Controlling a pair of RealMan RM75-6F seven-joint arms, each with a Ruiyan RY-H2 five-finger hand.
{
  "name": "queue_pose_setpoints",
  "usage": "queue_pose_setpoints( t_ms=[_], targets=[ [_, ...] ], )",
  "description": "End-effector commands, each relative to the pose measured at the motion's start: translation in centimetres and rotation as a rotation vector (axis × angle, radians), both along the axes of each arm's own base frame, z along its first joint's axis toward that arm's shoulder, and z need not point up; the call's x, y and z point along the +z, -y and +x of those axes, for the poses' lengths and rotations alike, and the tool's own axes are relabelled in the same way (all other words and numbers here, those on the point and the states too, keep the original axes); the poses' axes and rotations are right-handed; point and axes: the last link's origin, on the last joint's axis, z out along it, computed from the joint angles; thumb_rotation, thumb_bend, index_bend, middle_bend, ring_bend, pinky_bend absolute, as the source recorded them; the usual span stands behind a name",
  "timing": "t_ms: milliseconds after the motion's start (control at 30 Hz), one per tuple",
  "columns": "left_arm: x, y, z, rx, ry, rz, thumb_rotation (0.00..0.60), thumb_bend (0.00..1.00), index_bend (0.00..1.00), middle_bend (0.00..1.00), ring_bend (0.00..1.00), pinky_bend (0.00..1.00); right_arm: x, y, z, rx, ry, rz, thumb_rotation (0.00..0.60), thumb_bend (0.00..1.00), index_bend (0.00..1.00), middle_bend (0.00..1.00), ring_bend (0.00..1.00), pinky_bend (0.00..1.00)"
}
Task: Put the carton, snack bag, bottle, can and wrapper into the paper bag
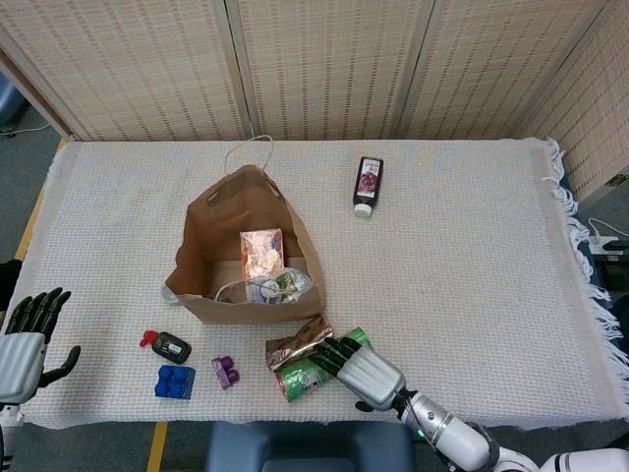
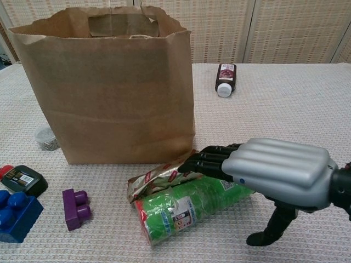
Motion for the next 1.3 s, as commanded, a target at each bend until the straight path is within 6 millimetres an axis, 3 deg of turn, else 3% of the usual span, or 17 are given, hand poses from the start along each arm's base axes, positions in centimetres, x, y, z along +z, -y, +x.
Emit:
queue_pose_setpoints(
  t_ms=[33, 533, 600, 733, 1033, 1300],
  targets=[
    [0.0, 0.0, 0.0, 0.000, 0.000, 0.000, 0.600, 0.37, 0.00, 0.00, 0.00, 0.00, -0.2, -0.2, -0.3, -0.018, -0.010, 0.019, 0.600, 0.03, 0.00, 0.05, 0.00, 0.17],
    [0.0, 0.0, 0.0, 0.001, 0.000, 0.000, 0.600, 0.36, 0.00, 0.00, 0.00, 0.00, -2.5, 0.7, -1.0, -0.065, -0.084, 0.029, 0.600, 0.03, 0.01, 0.07, 0.02, 0.19],
    [0.0, 0.0, 0.0, 0.000, 0.001, 0.000, 0.600, 0.37, 0.00, 0.00, 0.00, 0.00, -2.7, 0.5, -0.8, -0.076, -0.095, 0.049, 0.600, 0.03, 0.04, 0.11, 0.07, 0.20],
    [0.0, 0.0, 0.0, 0.000, 0.004, 0.000, 0.600, 0.37, 0.00, 0.00, 0.00, 0.00, -2.4, -0.2, -0.6, -0.083, -0.110, 0.074, 0.600, 0.03, 0.07, 0.21, 0.16, 0.25],
    [0.0, 0.0, 0.0, -0.004, 0.001, 0.000, 0.600, 0.37, 0.00, 0.00, 0.00, 0.00, -0.8, -0.8, -0.9, -0.085, -0.125, 0.047, 0.600, 0.03, 0.07, 0.23, 0.17, 0.26],
    [0.0, 0.1, 0.0, -0.002, -0.001, 0.001, 0.600, 0.37, 0.00, 0.00, 0.00, 0.00, -2.7, -0.7, -0.9, -0.084, -0.151, -0.015, 0.600, 0.04, 0.10, 0.23, 0.19, 0.31]
  ],
)
